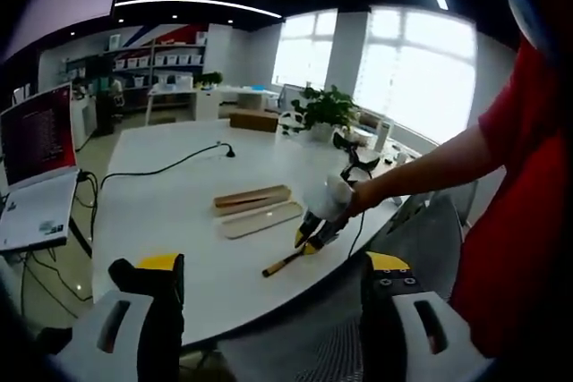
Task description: Arrange the utensils inside the cutlery case until each visible utensil rests in its matching compartment.
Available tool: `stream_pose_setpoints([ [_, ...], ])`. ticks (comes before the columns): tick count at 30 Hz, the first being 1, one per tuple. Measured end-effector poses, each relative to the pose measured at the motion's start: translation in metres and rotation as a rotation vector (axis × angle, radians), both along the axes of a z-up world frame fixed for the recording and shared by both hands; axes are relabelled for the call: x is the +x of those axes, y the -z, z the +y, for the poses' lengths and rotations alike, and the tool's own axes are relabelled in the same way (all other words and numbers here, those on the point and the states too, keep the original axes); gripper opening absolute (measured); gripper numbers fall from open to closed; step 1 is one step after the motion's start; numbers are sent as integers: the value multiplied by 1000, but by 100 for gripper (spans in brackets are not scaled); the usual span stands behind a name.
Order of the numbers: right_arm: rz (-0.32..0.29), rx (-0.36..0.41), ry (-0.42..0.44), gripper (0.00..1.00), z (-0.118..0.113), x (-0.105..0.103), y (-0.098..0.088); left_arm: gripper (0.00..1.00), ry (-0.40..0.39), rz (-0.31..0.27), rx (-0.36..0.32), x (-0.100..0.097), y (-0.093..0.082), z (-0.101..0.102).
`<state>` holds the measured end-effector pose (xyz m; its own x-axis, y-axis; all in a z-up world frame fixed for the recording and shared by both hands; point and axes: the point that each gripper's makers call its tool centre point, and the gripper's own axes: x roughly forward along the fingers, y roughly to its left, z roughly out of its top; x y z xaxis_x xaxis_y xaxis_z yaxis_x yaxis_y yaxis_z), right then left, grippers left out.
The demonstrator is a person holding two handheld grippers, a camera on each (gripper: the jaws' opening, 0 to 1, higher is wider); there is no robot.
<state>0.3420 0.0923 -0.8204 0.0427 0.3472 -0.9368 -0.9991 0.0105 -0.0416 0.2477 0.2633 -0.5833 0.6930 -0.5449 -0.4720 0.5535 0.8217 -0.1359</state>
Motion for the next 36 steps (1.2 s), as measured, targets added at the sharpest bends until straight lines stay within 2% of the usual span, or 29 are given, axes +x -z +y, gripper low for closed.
stream_pose_setpoints([
  [5, 6, 4, 16, 5, 2, 0, 5, 83, 7, 3, 5, 1, 0, -2],
  [13, 24, -10, 13, 7, 2, -3, 9, 83, 9, 6, 2, 2, 1, -3],
  [26, 7, -31, -47, 2, 1, -1, 9, 83, 6, 9, -6, 3, 3, -3],
  [36, -5, -14, -61, 1, 0, -2, 1, 83, -10, 9, -10, 2, 4, 2],
])
